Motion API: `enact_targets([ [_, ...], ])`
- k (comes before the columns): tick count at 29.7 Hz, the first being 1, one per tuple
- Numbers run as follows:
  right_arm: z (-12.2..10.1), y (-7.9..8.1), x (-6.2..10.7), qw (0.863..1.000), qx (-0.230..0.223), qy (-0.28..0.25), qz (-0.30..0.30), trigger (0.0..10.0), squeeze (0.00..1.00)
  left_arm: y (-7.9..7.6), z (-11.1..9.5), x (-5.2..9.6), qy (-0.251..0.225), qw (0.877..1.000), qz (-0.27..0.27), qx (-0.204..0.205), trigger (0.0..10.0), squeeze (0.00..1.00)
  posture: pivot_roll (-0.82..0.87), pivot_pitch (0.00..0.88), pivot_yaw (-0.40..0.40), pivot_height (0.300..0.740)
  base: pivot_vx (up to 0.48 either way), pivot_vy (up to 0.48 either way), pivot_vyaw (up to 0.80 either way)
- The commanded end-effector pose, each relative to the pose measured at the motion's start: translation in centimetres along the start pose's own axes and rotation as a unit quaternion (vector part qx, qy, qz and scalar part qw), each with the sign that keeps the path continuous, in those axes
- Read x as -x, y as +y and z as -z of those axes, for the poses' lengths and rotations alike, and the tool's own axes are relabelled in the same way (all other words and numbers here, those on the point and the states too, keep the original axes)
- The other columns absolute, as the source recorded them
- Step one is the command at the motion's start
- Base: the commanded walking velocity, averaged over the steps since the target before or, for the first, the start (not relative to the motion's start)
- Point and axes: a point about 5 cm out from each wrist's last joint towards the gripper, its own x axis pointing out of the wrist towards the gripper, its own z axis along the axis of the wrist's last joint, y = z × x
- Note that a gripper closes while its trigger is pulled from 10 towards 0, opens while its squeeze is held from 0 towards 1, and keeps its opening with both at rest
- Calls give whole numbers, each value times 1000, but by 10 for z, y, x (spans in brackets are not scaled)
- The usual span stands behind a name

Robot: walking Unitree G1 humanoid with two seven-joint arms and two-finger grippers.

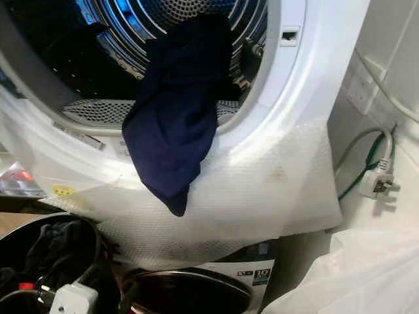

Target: Clothes washing

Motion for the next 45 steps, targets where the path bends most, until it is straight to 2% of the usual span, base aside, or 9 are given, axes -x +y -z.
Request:
enact_targets([
  [1, 2, -2, 0, 1000, 2, 5, 8, 10000, 0, 0, -4, -6, -18, 1000, 7, 5, 10000, 0, 66, 0, 31, 740, 0, 0, 0],
  [2, 2, -3, 0, 1000, 1, 5, 9, 10000, 0, 1, -6, -13, -31, 999, 10, 9, 10000, 871, 64, 0, 27, 740, 0, 0, 0],
  [3, 2, -4, 0, 1000, 1, 4, 10, 10000, 0, 2, -9, -21, -47, 999, 5, 16, 10000, 1000, 63, 0, 25, 740, 0, 0, 0],
  [20, -3, -12, -2, 999, -9, 1, 31, 10000, 0, -10, -27, -73, -93, 986, 130, 39, 10000, 1000, 34, 0, 14, 740, 0, 0, 0],
  [22, -2, -12, -2, 999, -11, 2, 32, 10000, 0, -15, -31, -75, -97, 983, 156, 25, 10000, 125, 31, 0, 15, 740, 0, 0, 0],
  [31, -2, -13, -2, 999, -12, 3, 32, 10000, 0, -10, -38, -85, -112, 985, 128, -2, 10000, 0, 24, 0, 18, 740, 0, 0, 0],
  [34, -1, -13, -2, 999, -13, 3, 33, 10000, 0, -9, -41, -88, -119, 986, 118, 0, 7137, 0, 22, 0, 11, 740, 0, 0, 0],
  [36, -1, -13, -2, 999, -9, 4, 31, 10000, 0, -9, -44, -91, -126, 985, 114, 3, 0, 0, 17, 0, 11, 740, 0, 0, 0],
  [45, -1, -14, -2, 999, -10, 4, 33, 10000, 0, -11, -52, -97, -143, 982, 120, 18, 0, 0, 10, 0, 14, 740, 0, 0, 0],
])
